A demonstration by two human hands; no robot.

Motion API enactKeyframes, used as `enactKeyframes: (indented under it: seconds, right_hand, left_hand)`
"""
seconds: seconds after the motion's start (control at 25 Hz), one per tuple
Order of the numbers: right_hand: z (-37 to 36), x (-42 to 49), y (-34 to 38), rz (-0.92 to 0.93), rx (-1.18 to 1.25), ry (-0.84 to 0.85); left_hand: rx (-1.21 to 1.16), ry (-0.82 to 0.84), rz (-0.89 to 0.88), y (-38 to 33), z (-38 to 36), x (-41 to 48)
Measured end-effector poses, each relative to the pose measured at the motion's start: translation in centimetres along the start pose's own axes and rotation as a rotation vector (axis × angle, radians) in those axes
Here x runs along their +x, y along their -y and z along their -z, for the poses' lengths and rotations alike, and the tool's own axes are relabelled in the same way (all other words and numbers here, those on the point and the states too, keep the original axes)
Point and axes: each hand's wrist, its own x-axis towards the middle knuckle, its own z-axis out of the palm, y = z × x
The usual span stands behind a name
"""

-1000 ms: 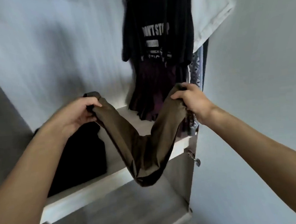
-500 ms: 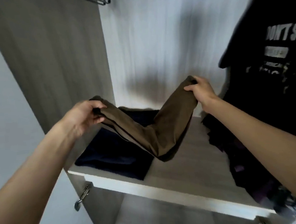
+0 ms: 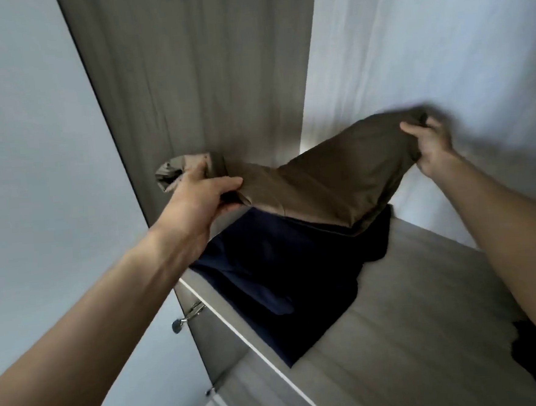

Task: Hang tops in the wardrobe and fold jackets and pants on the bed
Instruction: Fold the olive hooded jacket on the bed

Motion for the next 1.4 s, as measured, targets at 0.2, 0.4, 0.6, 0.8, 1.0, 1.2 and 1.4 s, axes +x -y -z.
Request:
enactKeyframes:
  seconds: [0.2,0.4,0.6,0.8,1.0,1.2,1.4]
  right_hand:
    - [6.0,3.2,-16.6,-0.504,-0.214,0.008]
    - [7.5,5.7,-19.5,-0.546,-0.322,0.068]
    - [4.0,6.7,-17.3,-0.239,-0.323,0.153]
    - [2.5,9.0,-18.8,-0.163,-0.445,0.144]
    - [2.9,9.9,-21.4,-0.029,-0.546,-0.01]
    - [2.5,8.7,-21.4,0.031,-0.702,-0.017]
    - [-1.7,8.0,-19.8,0.588,-1.29,0.177]
  left_hand:
    - [-0.206,-0.124,0.632,12.0,3.2,-2.2]
    - [-0.123,-0.546,0.592,15.3,5.2,1.3]
    - [-0.086,-0.504,0.527,14.5,4.7,1.1]
    - [-0.241,-0.418,0.638,16.7,5.8,-0.4]
    - [-0.27,-0.491,0.379,15.7,4.7,0.7]
    - [-0.22,-0.525,0.44,17.3,6.1,1.2]
    - [0.956,-0.671,0.18,17.3,6.5,2.3]
